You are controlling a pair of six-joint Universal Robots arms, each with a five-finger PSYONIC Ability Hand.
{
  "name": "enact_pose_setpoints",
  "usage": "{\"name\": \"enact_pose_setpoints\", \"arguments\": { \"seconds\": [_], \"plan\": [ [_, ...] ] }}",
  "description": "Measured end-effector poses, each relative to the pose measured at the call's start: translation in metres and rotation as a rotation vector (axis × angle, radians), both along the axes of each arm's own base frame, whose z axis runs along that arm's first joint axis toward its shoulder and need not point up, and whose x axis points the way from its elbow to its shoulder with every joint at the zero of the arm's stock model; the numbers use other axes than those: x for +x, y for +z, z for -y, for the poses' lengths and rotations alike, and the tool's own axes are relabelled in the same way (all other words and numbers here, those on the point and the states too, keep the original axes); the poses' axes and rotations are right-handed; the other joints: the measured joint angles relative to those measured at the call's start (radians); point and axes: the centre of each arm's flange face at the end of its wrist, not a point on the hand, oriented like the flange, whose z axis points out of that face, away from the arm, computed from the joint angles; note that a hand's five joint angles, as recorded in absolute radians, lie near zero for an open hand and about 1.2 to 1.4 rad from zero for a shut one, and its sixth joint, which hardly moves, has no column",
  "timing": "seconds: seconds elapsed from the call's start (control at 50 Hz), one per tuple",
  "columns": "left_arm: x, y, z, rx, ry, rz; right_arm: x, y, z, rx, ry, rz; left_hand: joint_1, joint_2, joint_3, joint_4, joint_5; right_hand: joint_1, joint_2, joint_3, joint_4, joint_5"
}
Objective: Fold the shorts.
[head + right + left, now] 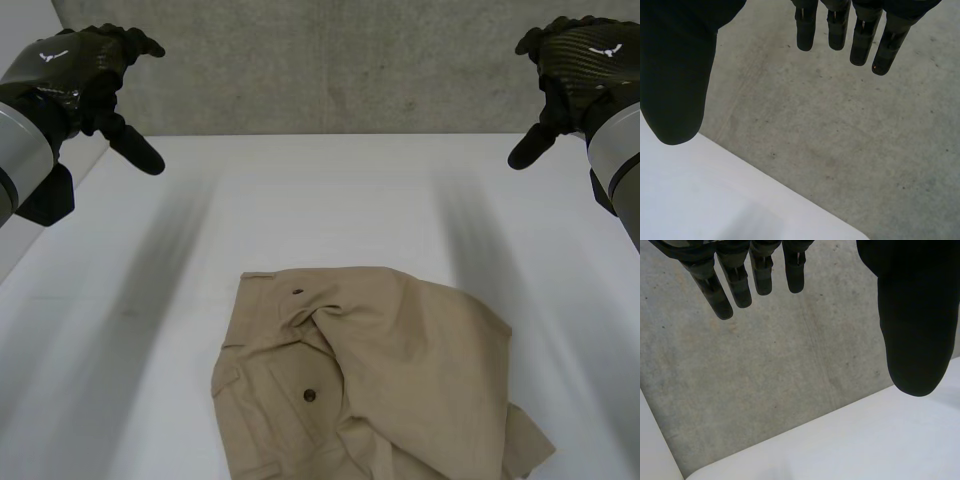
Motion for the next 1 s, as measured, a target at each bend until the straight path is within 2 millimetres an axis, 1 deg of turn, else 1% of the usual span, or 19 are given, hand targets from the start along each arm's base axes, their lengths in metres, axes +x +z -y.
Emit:
{"name": "enact_pose_setpoints", "arguments": {
  "seconds": [0.08, 0.14, 0.16, 0.24, 0.28, 0.3, 0.38, 0.4, 0.42, 0.48, 0.52, 0.62, 0.74, 0.82, 0.88, 0.9, 0.92, 0.98, 1.0],
  "plan": [
    [-0.004, -0.005, -0.003, 0.009, -0.018, 0.019, 0.004, -0.002, -0.003, -0.016, 0.038, -0.098, 0.0, 0.0, 0.0, 0.0, 0.0, 0.0, 0.0, 0.0, 0.0, 0.0],
    [-0.015, -0.018, -0.009, 0.03, -0.061, 0.076, 0.008, -0.01, -0.005, -0.034, 0.075, -0.228, 0.0, 0.0, 0.0, 0.0, 0.0, 0.0, 0.0, 0.0, 0.0, 0.0],
    [-0.017, -0.02, -0.009, 0.033, -0.068, 0.086, 0.008, -0.011, -0.006, -0.036, 0.079, -0.242, 0.0, 0.0, 0.0, 0.0, 0.0, 0.0, 0.0, 0.0, 0.0, 0.0],
    [-0.043, -0.053, -0.023, 0.084, -0.169, 0.231, 0.011, -0.019, -0.008, -0.052, 0.104, -0.356, 0.0, 0.002, 0.0, 0.002, 0.002, 0.0, 0.0, 0.0, 0.0, 0.0],
    [-0.055, -0.068, -0.031, 0.106, -0.216, 0.295, 0.011, -0.021, -0.009, -0.054, 0.107, -0.377, 0.0, 0.002, 0.001, 0.002, 0.003, 0.0, 0.0, 0.0, 0.0, 0.0],
    [-0.057, -0.073, -0.033, 0.113, -0.227, 0.31, 0.011, -0.021, -0.009, -0.054, 0.106, -0.38, 0.001, 0.003, 0.002, 0.002, 0.003, 0.0, 0.0, 0.0, 0.0, 0.0],
    [-0.075, -0.106, -0.047, 0.172, -0.287, 0.413, 0.01, -0.023, -0.008, -0.049, 0.105, -0.387, 0.026, 0.054, 0.027, 0.049, 0.044, 0.0, 0.0, 0.0, 0.0, 0.0],
    [-0.078, -0.113, -0.049, 0.188, -0.29, 0.431, 0.01, -0.023, -0.008, -0.047, 0.105, -0.387, 0.063, 0.086, 0.06, 0.082, 0.075, 0.0, 0.0, 0.0, 0.0, 0.0],
    [-0.078, -0.113, -0.049, 0.188, -0.29, 0.431, 0.01, -0.023, -0.008, -0.047, 0.105, -0.387, 0.063, 0.086, 0.06, 0.082, 0.075, 0.0, 0.0, 0.0, 0.0, 0.0],
    [-0.083, -0.14, -0.048, 0.245, -0.268, 0.486, 0.01, -0.026, -0.009, -0.038, 0.108, -0.384, 0.174, 0.188, 0.166, 0.189, 0.18, 0.0, 0.0, 0.0, 0.0, 0.0],
    [-0.084, -0.146, -0.047, 0.26, -0.258, 0.497, 0.01, -0.027, -0.009, -0.036, 0.11, -0.383, 0.183, 0.201, 0.18, 0.202, 0.194, 0.0, 0.0, 0.0, 0.0, 0.0],
    [-0.085, -0.173, -0.042, 0.323, -0.236, 0.53, 0.011, -0.028, -0.01, -0.03, 0.115, -0.383, 0.185, 0.212, 0.191, 0.213, 0.205, 0.0, 0.0, 0.0, 0.0, 0.0],
    [-0.085, -0.191, -0.04, 0.378, -0.235, 0.535, 0.012, -0.029, -0.011, -0.03, 0.119, -0.384, 0.206, 0.229, 0.211, 0.231, 0.221, 0.0, 0.0, 0.0, 0.0, 0.0],
    [-0.086, -0.196, -0.041, 0.403, -0.233, 0.511, 0.012, -0.029, -0.011, -0.029, 0.12, -0.386, 0.274, 0.285, 0.266, 0.287, 0.277, 0.0, 0.0, 0.0, 0.0, 0.0],
    [-0.086, -0.197, -0.041, 0.418, -0.234, 0.488, 0.012, -0.03, -0.011, -0.027, 0.121, -0.387, 0.356, 0.391, 0.371, 0.384, 0.372, 0.0, 0.0, 0.0, 0.0, 0.0],
    [-0.086, -0.198, -0.041, 0.423, -0.234, 0.482, 0.012, -0.03, -0.011, -0.026, 0.122, -0.387, 0.46, 0.507, 0.472, 0.491, 0.477, 0.0, 0.0, 0.0, 0.0, 0.0],
    [-0.087, -0.198, -0.041, 0.426, -0.234, 0.48, 0.012, -0.031, -0.011, -0.025, 0.122, -0.387, 0.513, 0.563, 0.542, 0.547, 0.531, 0.0, 0.0, 0.0, 0.0, 0.0],
    [-0.087, -0.202, -0.04, 0.44, -0.234, 0.476, 0.013, -0.032, -0.01, -0.023, 0.123, -0.389, 0.821, 0.916, 0.885, 0.911, 0.88, 0.0, 0.0, 0.0, 0.0, 0.0],
    [-0.087, -0.203, -0.04, 0.442, -0.233, 0.476, 0.013, -0.032, -0.01, -0.022, 0.124, -0.389, 0.824, 0.944, 0.919, 0.946, 0.907, 0.0, 0.0, 0.0, 0.0, 0.0]
  ]
}}
